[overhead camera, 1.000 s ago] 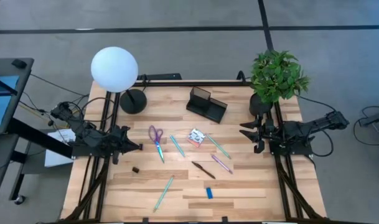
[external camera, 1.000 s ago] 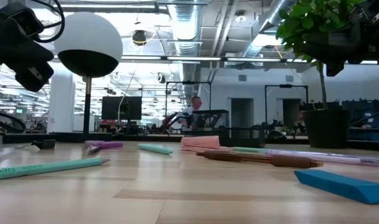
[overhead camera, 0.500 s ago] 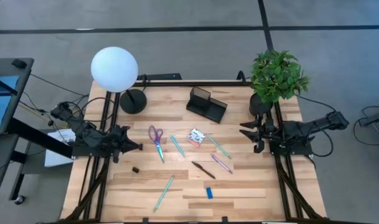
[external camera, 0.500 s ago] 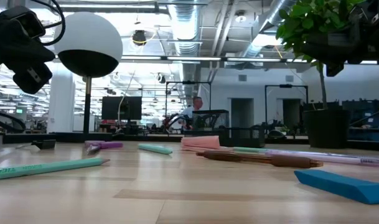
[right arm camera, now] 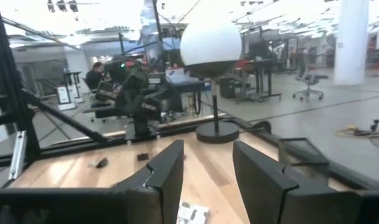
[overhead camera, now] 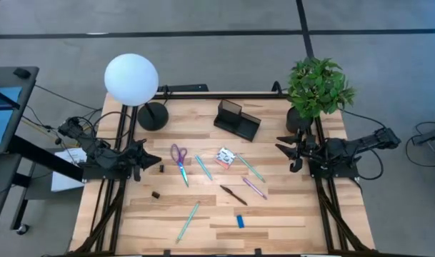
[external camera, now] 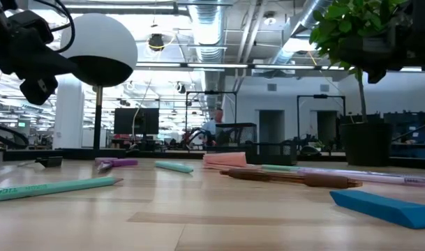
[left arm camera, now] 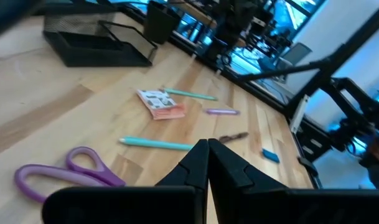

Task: Pick and place office supplies into organizer
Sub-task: Put the light blue pencil into the black desk organizer

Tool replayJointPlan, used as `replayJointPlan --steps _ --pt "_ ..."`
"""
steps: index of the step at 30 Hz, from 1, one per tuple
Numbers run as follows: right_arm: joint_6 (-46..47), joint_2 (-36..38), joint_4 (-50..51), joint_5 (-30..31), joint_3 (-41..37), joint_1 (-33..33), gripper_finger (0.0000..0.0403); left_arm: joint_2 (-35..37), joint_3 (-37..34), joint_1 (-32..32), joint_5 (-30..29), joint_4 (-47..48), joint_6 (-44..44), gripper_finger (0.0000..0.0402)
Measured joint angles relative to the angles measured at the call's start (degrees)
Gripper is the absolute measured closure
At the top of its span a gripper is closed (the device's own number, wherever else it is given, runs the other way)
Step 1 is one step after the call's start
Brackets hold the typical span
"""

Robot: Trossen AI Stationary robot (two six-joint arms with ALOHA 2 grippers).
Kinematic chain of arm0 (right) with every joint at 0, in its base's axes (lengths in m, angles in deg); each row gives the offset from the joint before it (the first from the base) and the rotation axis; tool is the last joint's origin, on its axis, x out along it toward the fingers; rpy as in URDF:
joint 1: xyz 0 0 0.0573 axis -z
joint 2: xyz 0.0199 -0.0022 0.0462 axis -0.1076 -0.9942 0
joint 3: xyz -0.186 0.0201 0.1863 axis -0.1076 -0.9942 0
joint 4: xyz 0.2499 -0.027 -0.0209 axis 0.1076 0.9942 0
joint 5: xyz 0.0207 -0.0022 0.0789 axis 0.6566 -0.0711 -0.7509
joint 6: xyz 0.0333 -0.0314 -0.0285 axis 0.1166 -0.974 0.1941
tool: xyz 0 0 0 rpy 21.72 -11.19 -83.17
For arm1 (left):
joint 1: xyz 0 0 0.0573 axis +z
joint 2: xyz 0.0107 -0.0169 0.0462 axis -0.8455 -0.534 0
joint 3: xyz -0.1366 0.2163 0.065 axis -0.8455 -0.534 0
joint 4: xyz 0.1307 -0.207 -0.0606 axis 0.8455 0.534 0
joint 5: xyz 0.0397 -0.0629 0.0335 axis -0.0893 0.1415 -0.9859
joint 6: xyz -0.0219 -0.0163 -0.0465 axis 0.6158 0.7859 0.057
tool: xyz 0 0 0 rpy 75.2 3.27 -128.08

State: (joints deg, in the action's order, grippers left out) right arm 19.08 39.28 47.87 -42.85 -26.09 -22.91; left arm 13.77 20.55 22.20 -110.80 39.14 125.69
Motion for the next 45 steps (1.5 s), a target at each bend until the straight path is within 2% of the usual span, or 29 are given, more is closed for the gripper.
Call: replayJointPlan --steps 5,7,9,12,16,19,21,24,26,30,34,41,45 --pt "3.16 -3.78 2.16 -0.62 -0.01 0.0 0.0269 -0.01 0.02 0.0 -2.84 0.08 0.38 0.0401" --pt "1.69 -6.52 1.48 2.03 0.04 0.13 0.0269 -0.02 0.02 0.0 -4.03 0.12 0.68 0.0401" --pt "-0.9 -10.27 1.57 7.3 0.91 0.89 0.0269 -0.02 0.0 0.0 -4.89 0.19 2.06 0.0401" --pt "-3.42 -15.85 -0.89 12.19 4.94 3.24 0.0269 -0.02 0.0 0.0 -5.18 0.17 3.94 0.0401" --pt "-1.88 -23.12 -4.06 7.06 12.12 6.64 0.0269 -0.02 0.0 0.0 -5.2 0.15 5.8 0.0401" --pt "3.17 -30.79 -3.89 1.88 16.87 8.02 0.0269 -0.02 0.0 0.0 -6.0 0.15 5.59 0.0401" --pt "10.48 -36.46 -3.62 -0.22 17.95 7.73 0.0268 -0.02 0.0 0.0 -7.23 0.17 5.34 0.0401" --pt "22.25 -45.16 -3.34 -1.65 18.06 5.95 0.0268 -0.02 0.01 0.0 -8.19 0.17 5.2 0.0401" --pt "24.37 -50.57 -3.34 -1.54 18.06 4.73 0.0268 -0.02 0.0 0.0 -8.1 0.21 5.17 0.0401" --pt "25.79 -58.43 -3.48 3.65 18.08 3.1 0.0273 -0.02 0.0 0.0 -7.96 0.44 5.21 0.0401" --pt "34.7 -65.56 -3.8 5.38 18.13 0.29 0.0284 -0.02 0.02 0.0 -7.91 0.44 5.14 0.0401" --pt "43.27 -78.98 -4.0 10.97 18.15 -6.24 0.0298 -0.02 0.0 0.0 -7.84 0.44 4.88 0.0401" --pt "48.4 -84.58 -8.06 13.82 18.15 -8.23 0.0301 -0.02 0.0 0.0 -8.01 0.46 4.88 0.0401"
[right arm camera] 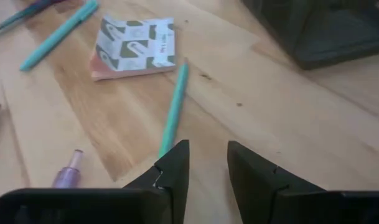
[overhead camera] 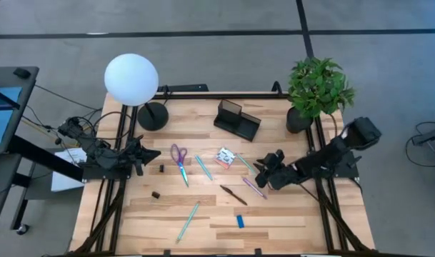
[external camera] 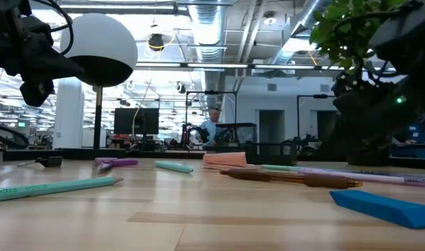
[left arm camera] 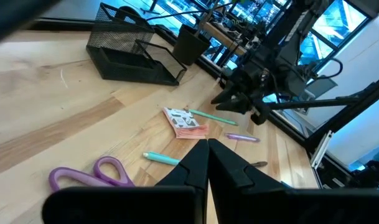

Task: Pick and place office supplies into organizer
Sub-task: Put the light blue pencil into the black desk organizer

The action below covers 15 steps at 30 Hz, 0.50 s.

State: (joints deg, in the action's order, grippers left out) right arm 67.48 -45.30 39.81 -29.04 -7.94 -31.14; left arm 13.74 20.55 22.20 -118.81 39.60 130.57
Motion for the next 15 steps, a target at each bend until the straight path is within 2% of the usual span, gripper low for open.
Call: replayJointPlan --steps 6,15 --pt "0.42 -3.97 -7.06 3.7 0.04 -1.67 0.0301 0.0 0.02 0.0 -0.08 0.02 0.0 0.0401" --pt "0.54 -4.82 -9.46 2.8 0.1 -2.93 0.0301 0.0 0.0 0.0 -0.12 0.02 0.03 0.0401"
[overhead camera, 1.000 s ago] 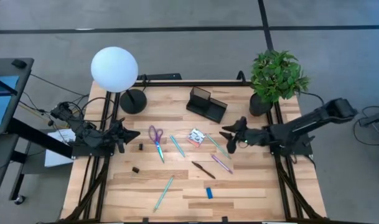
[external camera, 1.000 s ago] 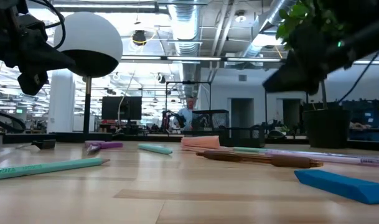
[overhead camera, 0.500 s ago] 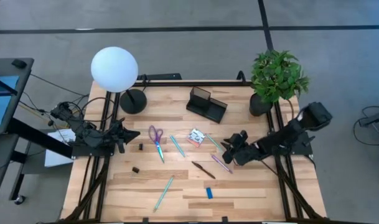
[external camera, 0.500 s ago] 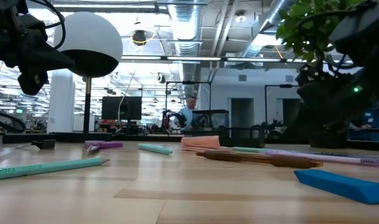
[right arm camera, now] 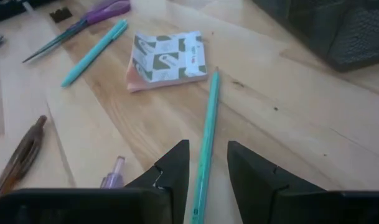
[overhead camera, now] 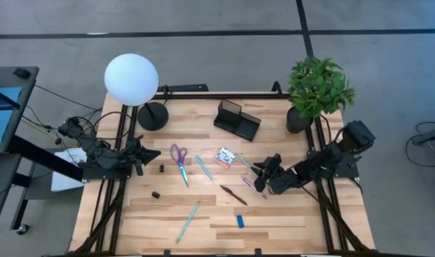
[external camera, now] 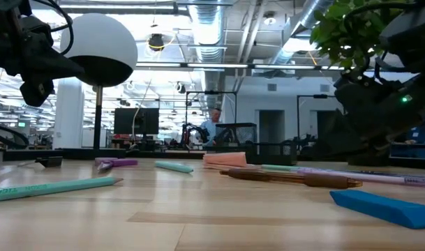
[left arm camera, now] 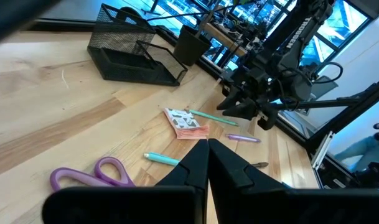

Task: Pick and place office supplies into organizer
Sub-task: Put the light blue pencil into the black desk organizer

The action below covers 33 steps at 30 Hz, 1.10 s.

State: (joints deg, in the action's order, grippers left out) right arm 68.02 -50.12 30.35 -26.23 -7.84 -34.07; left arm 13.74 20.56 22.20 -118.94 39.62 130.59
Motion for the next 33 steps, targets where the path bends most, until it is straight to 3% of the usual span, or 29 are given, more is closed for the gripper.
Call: replayJointPlan --steps 13,33 --pt "4.12 -12.01 -5.32 4.9 4.13 -0.37 0.0301 0.0 0.0 -0.02 -0.04 0.0 0.0 0.0401" --pt "-1.63 -8.44 0.22 5.92 9.38 -0.41 0.0301 0.0 0.0 -0.02 -0.02 0.0 -0.19 0.0401"
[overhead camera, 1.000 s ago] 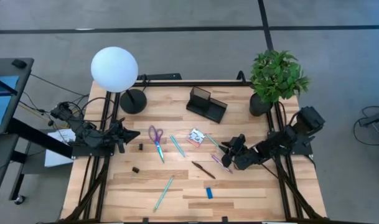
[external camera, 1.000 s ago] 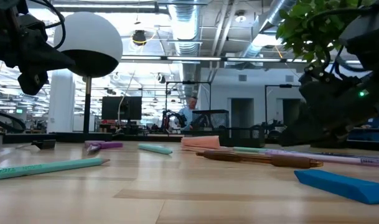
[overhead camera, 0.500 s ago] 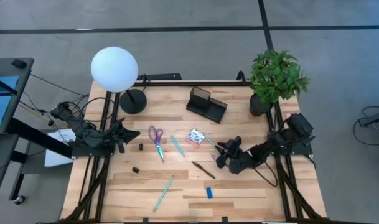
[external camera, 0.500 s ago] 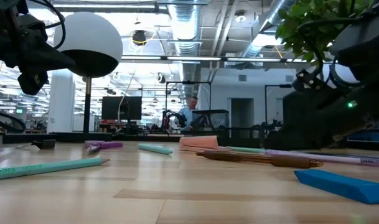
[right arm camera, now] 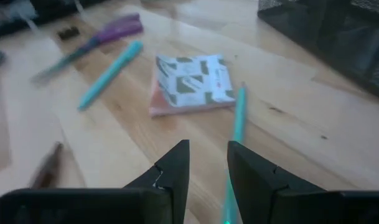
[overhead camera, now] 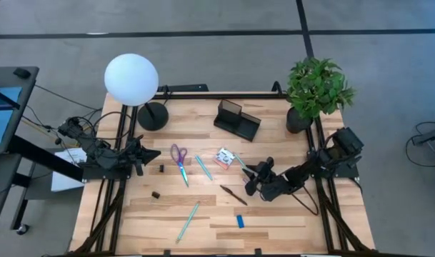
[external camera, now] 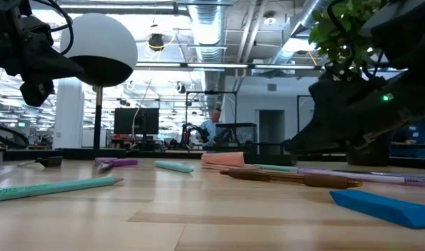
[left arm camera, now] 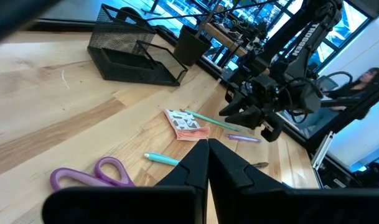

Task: Pick and place office supplies into organizer
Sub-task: Put the light blue pencil into the black desk organizer

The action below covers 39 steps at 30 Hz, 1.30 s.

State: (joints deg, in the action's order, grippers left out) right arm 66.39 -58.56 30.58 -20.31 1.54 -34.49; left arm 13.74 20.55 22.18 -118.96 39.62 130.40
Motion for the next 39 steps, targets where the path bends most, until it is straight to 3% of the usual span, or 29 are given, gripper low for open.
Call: replayJointPlan --steps 5,10,14,24,28,35,39 --pt "4.89 -0.5 5.61 -0.03 0.31 0.98 0.0301 0.0 0.02 0.0 -0.02 0.02 -1.64 0.0401" --pt "8.48 -4.85 3.51 0.66 0.77 0.52 0.0301 0.0 0.0 0.0 0.0 0.02 -2.01 0.0401" --pt "8.68 -8.06 3.16 4.82 2.22 -0.81 0.0301 0.0 0.02 0.02 0.0 0.02 -2.37 0.0401" --pt "7.73 -8.1 10.48 6.95 2.71 -6.38 0.0301 0.0 0.01 0.01 0.0 0.01 -2.39 0.0401" --pt "7.19 -5.46 13.44 6.99 2.48 -7.42 0.0301 0.0 0.01 0.01 0.0 0.0 -2.39 0.0401" --pt "4.37 6.41 19.29 7.35 2.5 -8.69 0.0301 0.0 0.02 0.01 0.0 0.0 -2.37 0.0401" --pt "10.26 10.34 24.56 6.44 2.5 -11.86 0.0301 0.0 0.0 0.01 0.0 0.02 -2.35 0.0401"
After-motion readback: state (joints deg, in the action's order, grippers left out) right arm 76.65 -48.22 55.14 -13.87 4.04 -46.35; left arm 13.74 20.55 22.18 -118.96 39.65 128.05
